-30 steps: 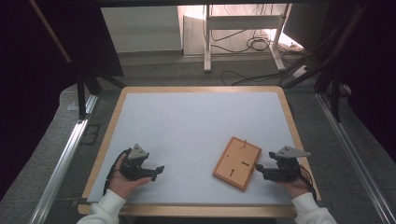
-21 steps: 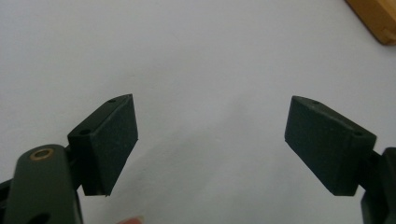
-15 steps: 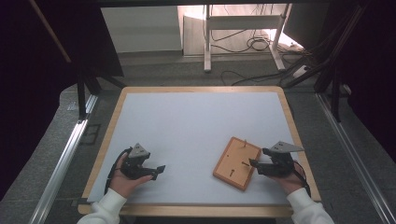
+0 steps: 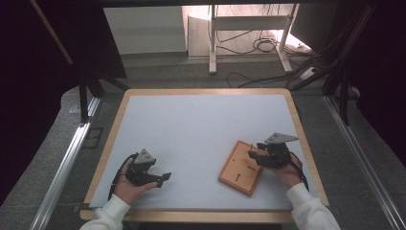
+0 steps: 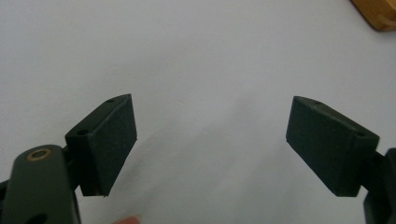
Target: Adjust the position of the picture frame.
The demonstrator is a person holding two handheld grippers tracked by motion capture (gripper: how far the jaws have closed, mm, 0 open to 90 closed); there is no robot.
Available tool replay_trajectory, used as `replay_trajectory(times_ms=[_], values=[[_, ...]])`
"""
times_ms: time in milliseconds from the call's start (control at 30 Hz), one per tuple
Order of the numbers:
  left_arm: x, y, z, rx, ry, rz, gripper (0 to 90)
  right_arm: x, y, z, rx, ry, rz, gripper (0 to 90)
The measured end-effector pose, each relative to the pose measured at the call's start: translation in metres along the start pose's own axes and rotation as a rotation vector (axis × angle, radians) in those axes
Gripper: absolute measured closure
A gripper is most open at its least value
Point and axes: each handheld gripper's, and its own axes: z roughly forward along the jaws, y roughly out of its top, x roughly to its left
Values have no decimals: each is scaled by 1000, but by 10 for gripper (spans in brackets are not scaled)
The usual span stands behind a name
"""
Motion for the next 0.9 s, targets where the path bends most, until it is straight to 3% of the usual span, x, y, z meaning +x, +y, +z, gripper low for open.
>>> replay_trajectory(times_ms=[167, 467, 600, 733, 900], values=[[-1, 0, 1, -2, 11, -21, 152, -8, 3, 12, 23, 10, -2, 557], [-3, -1, 4, 10, 7, -13, 151, -15, 7, 25, 23, 58, 18, 684], [-2, -2, 4, 8, 7, -19, 151, -15, 5, 28, 32, 59, 25, 823], [-2, -2, 5, 13, 4, -15, 151, -12, 5, 28, 23, 34, -9, 844], [-1, -2, 6, 14, 1, -15, 151, -11, 6, 27, 30, 27, -4, 847]])
